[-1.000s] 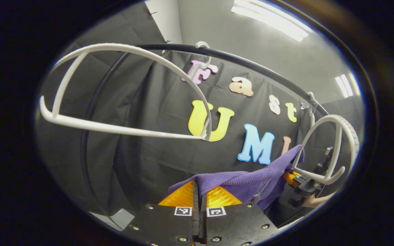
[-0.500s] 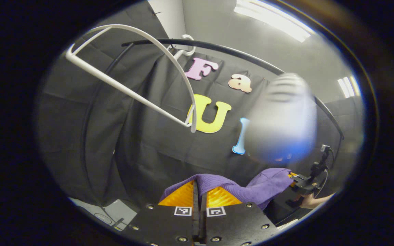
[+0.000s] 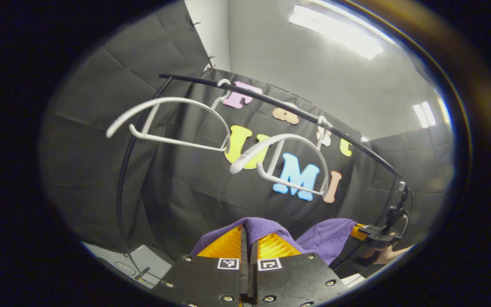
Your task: Grasp the clothes on the hanger with both hands and then place them into the laundry hamper below.
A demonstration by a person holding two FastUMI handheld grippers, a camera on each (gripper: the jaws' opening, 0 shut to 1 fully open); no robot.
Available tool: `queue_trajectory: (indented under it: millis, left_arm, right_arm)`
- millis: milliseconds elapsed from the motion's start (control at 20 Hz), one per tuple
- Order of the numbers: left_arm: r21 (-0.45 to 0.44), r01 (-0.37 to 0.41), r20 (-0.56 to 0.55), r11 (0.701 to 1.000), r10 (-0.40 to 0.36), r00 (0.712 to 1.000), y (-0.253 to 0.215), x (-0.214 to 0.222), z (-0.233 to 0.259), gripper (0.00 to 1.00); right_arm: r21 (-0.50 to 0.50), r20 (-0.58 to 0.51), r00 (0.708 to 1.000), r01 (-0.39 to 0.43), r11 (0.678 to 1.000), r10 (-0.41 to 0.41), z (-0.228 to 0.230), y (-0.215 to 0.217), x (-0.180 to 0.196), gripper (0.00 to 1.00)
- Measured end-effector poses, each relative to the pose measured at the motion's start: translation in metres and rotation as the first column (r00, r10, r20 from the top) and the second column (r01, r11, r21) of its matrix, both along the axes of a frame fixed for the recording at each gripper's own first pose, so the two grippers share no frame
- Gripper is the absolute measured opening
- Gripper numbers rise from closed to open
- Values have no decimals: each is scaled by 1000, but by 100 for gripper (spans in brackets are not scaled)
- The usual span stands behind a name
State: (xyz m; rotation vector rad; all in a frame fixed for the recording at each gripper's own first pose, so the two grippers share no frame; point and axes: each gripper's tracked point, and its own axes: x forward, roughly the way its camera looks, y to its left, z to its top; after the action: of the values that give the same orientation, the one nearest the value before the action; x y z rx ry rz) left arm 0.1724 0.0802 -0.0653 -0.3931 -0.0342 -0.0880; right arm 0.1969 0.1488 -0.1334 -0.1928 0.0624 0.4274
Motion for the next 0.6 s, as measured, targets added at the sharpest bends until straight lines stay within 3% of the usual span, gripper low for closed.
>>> queue_trajectory:
  millis: [150,300,550,600]
  left_arm:
    - [86,38,-88,996,-30,996,-1,-29,-21,0]
    - [144,144,-119,979,-127,985,-21,-66,-38,1]
    - [80,262,-214,962,-240,947,-55,-100,-91,1]
    - [79,276,-233,958,-251,939,-58,-103,-104,5]
  right_arm:
    - [82,-105,994,24,996,-16,-8,5,-66,0]
    - [76,-176,982,81,994,-66,-33,0,-121,0]
    - [68,-318,942,131,989,-103,-95,6,-198,0]
    - [55,-345,932,138,989,-111,-109,4,-210,0]
